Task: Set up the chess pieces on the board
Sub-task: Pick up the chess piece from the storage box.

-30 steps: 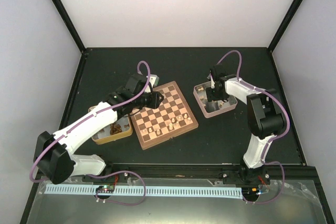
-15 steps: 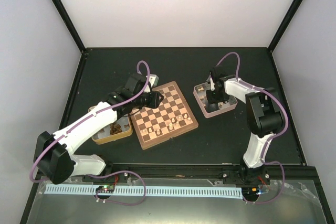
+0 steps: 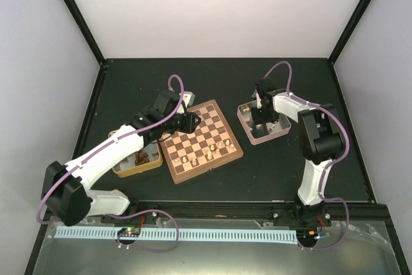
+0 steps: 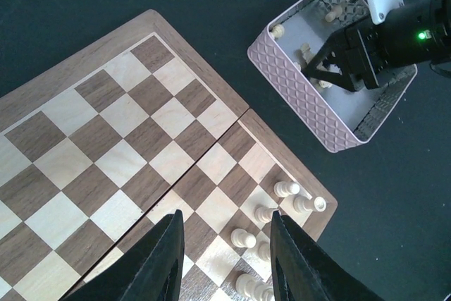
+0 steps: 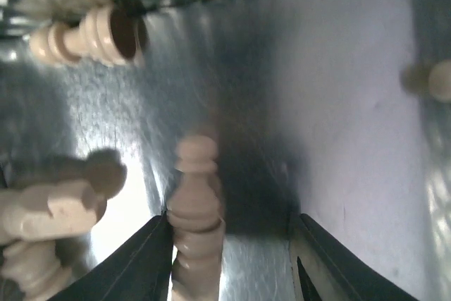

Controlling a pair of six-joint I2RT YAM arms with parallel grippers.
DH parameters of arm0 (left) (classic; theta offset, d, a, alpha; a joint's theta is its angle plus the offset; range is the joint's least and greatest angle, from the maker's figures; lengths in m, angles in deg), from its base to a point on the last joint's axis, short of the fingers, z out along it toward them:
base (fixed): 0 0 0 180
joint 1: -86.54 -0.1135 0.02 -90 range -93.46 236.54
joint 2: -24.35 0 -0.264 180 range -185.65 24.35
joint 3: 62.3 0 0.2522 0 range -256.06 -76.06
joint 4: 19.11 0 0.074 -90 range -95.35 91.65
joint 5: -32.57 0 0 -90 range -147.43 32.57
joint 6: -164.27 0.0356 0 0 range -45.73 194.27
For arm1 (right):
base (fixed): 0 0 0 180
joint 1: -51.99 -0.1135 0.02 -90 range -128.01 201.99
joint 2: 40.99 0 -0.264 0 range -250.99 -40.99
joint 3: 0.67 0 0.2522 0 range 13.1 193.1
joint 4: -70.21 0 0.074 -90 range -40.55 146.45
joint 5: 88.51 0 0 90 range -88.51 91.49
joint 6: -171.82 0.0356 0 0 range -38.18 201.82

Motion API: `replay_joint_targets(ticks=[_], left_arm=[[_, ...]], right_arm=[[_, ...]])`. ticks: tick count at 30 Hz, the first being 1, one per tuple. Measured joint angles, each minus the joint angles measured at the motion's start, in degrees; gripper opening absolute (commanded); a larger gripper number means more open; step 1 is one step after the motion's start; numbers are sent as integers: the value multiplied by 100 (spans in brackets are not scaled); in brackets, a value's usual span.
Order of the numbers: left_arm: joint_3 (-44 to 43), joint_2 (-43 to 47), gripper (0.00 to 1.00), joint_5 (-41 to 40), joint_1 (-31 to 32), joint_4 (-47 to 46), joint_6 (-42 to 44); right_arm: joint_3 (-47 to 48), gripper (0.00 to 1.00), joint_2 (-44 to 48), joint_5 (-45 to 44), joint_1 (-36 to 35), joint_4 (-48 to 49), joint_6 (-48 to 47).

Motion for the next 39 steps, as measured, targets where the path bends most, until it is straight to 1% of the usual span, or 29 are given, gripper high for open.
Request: replay_joint_targets(ticks=[4, 8, 15, 18, 22, 25, 30, 32, 36, 39], left_arm=[[0, 0, 35, 31, -9, 0, -2], [0, 0, 35, 48, -26, 0, -2], [0, 0, 35, 66, -26, 0, -2], [0, 0, 35, 68, -26, -2, -4], [39, 33, 36, 68, -26, -55, -11], [162, 197, 37, 70, -26, -140, -59], [365, 623, 41, 131, -52, -442, -146], [485, 857, 46, 212, -94, -662, -249], [599, 1158, 56, 442, -234, -988, -557], [601, 1239, 61, 820, -433, -1228, -890]], right_arm=[[214, 39, -197, -15, -2, 17, -42], [216, 27, -199, -35, 0, 24, -63], [216, 15, -208, -44, 0, 33, 11], [216, 14, -208, -42, 0, 48, 63], [162, 14, -166, -11, 0, 179, 155], [-116, 14, 120, 109, 0, 387, 173], [-538, 14, 1093, 601, 0, 782, 179], [-632, 14, 1513, 1108, -4, 1040, 208], [-638, 14, 1880, 2015, -179, 1425, 236], [-638, 14, 1974, 2601, -570, 1626, 122]])
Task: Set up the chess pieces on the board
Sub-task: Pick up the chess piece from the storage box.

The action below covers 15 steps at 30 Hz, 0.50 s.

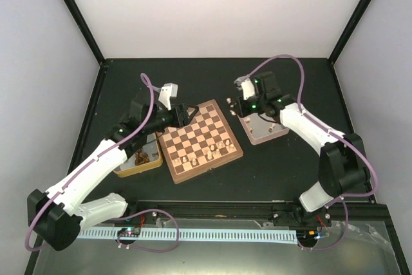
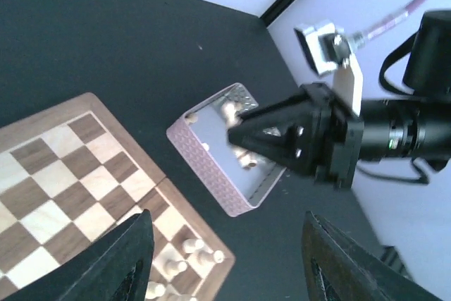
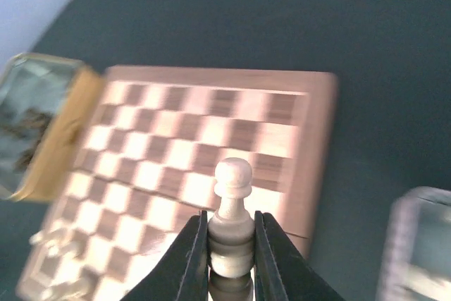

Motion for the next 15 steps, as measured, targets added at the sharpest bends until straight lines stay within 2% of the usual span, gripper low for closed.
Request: replay_joint_targets(ticks=[8, 15], left_arm=[[0, -214, 63, 1405, -514, -302, -925], [0, -564, 50, 2006, -686, -289, -1176]], right_arm=[[369, 15, 37, 964, -1231, 28, -809], [837, 16, 37, 1290, -1550, -83, -1285]])
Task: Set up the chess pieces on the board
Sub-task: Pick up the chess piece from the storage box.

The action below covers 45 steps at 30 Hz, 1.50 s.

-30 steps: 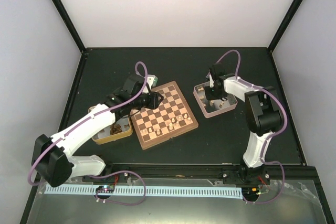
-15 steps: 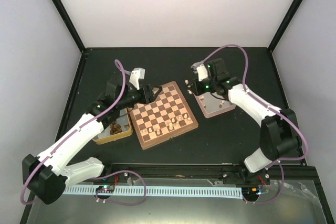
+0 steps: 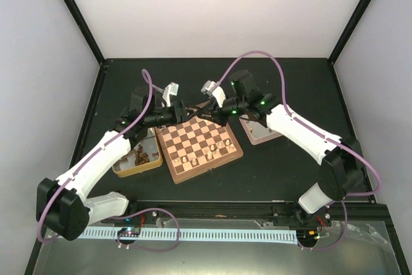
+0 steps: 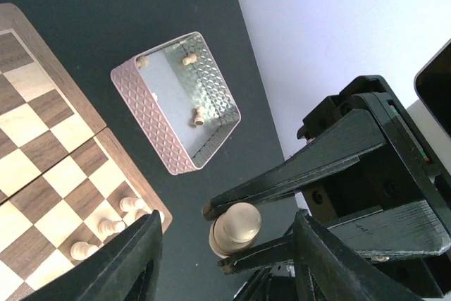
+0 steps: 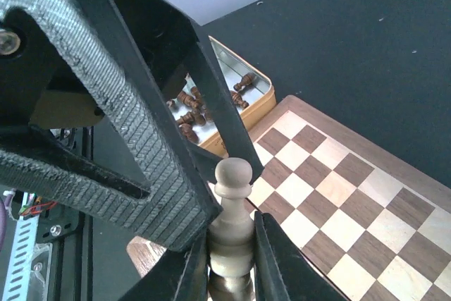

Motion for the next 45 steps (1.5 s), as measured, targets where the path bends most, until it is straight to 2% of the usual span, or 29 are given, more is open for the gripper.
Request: replay_joint_targets(ticks=[4, 12, 23, 26, 30, 33, 40, 45], left_arm=[[0, -35, 44, 127, -44, -20, -66], [13, -151, 21, 236, -92, -70, -142], [55, -236, 5, 352, -114, -203, -188], [59, -236, 2, 374, -114, -210, -188], [76, -236, 2, 369, -118, -245, -190], [101, -236, 1, 343, -120, -247, -190], [223, -236, 2, 160, -227, -245, -203], [317, -223, 1, 114, -297, -321, -411]], right_arm=[[50, 15, -15, 50, -22, -109, -103], [55, 16, -44, 83, -37, -173, -166], [55, 18, -114, 103, -31, -216, -140], [55, 25, -114, 118, -31, -227, -116], [59, 44, -114, 166, -37, -214, 17], [63, 52, -114, 151, -37, -133, 267], [-33, 61, -107, 70, -22, 247, 981], [-678, 68, 61, 37, 85, 1067, 2229]])
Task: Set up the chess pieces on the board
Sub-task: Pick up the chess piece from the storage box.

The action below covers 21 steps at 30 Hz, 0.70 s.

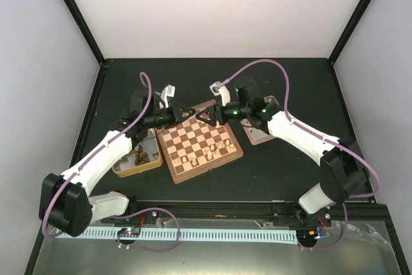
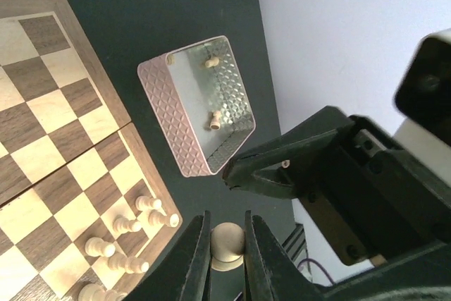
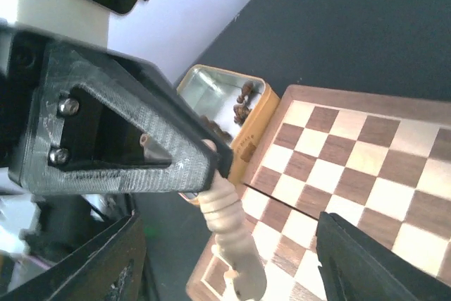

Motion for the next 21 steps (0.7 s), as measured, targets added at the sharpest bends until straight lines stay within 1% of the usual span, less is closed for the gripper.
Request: replay_joint_targets(ticks=[3, 7, 12, 17, 21], left_arm=[[70, 83, 1, -11, -42, -151, -238], [256, 337, 2, -46, -103, -577, -776], [457, 625, 2, -177, -116, -1126, -1425], [573, 780, 2, -282, -116, -1707, -1799], [575, 951, 2, -358, -116, -1991, -1812]], right_arm=[[-518, 71, 234, -114, 55, 728, 1102], [-1283, 72, 721, -278, 79, 2059, 2822], [-1779, 72, 929, -387, 76, 3506, 4725], [-2188, 70, 850, -446, 76, 4468, 6157], [-2361, 66, 774, -481, 76, 4894, 6929]])
